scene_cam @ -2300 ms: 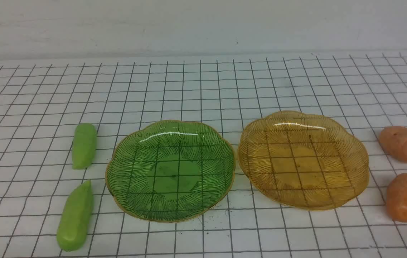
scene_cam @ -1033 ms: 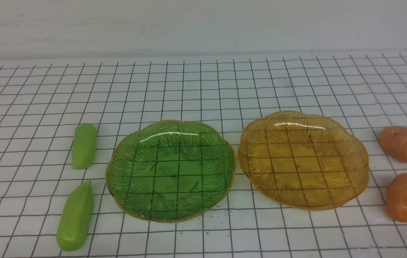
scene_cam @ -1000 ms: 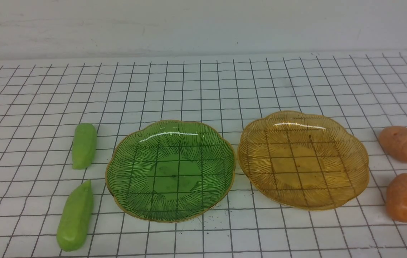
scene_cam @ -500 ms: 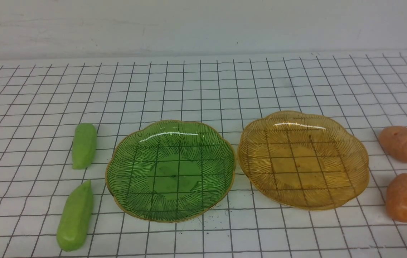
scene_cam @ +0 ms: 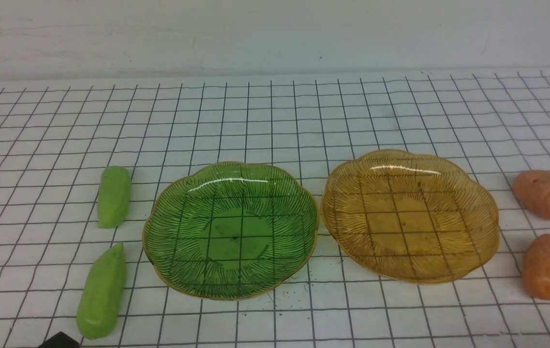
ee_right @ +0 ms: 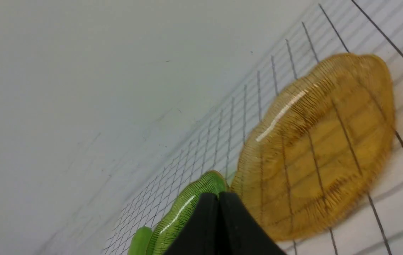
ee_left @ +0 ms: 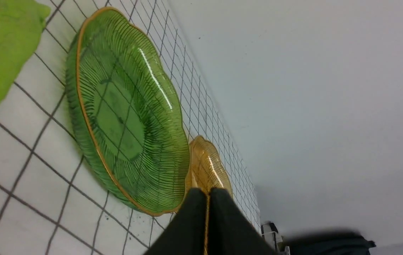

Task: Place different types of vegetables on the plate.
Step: 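Put the potato onto the plate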

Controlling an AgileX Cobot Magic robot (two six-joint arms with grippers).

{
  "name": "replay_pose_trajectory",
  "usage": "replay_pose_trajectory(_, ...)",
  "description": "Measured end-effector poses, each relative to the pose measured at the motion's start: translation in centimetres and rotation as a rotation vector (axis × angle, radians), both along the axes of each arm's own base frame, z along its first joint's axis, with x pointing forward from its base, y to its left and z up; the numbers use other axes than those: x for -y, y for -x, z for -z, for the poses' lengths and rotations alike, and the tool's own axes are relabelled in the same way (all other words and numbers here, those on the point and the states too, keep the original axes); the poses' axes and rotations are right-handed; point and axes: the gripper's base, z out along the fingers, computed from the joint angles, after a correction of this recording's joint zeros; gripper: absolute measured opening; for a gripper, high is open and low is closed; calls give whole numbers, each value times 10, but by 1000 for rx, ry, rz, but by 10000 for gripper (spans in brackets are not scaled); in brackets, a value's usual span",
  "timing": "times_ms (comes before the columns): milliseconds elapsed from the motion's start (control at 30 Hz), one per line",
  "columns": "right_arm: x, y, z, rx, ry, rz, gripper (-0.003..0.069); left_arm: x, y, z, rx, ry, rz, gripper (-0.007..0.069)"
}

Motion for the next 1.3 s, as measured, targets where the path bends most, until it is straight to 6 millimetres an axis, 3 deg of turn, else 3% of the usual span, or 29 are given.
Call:
replay_pose_trajectory(167, -2, 13, -66, 168, 270, -8, -13, 7, 5, -17, 64, -108, 92, -7)
replay_pose_trajectory(300, -5, -6, -84, -20, 539, -95, -11, 12, 5, -36, 55, -214, 173, -7)
replay_pose_trajectory(433, 2, -38, -72, -404, 660, -155, -10, 17, -4, -42, -86, -376, 300, -7)
replay_pose_trajectory(467, 6, -50, -66, -531, 664, -138, -10, 17, -7, -42, -137, -417, 338, -7)
replay_pose_trajectory(500, 6, -50, -66, -531, 664, -138, -10, 18, -8, -42, -148, -424, 345, -7)
replay_pose_trajectory(567, 16, -76, -55, -742, 639, -50, -3, 18, -17, -42, -261, -497, 416, -7)
replay_pose_trajectory(600, 18, -78, -55, -751, 650, -38, -3, 18, -18, -42, -276, -505, 423, -7)
replay_pose_trajectory(733, 28, -118, -40, -892, 668, 71, 64, 16, -38, -46, -386, -559, 461, -4)
replay_pose_trajectory(867, 29, -139, -31, -906, 677, 76, 149, 14, -47, -50, -414, -605, 466, 8)
replay_pose_trajectory(933, 28, -160, -20, -911, 682, 64, 283, 11, -52, -50, -434, -651, 468, 34)
replay_pose_trajectory(1100, 28, -189, -7, -895, 687, 74, 508, 8, -53, -48, -449, -705, 466, 83)
replay_pose_trajectory(1200, 29, -205, 4, -907, 680, 101, 617, 7, -52, -47, -459, -708, 465, 110)
replay_pose_trajectory(1300, 32, -219, 15, -921, 700, 125, 671, 7, -51, -47, -473, -708, 471, 122)
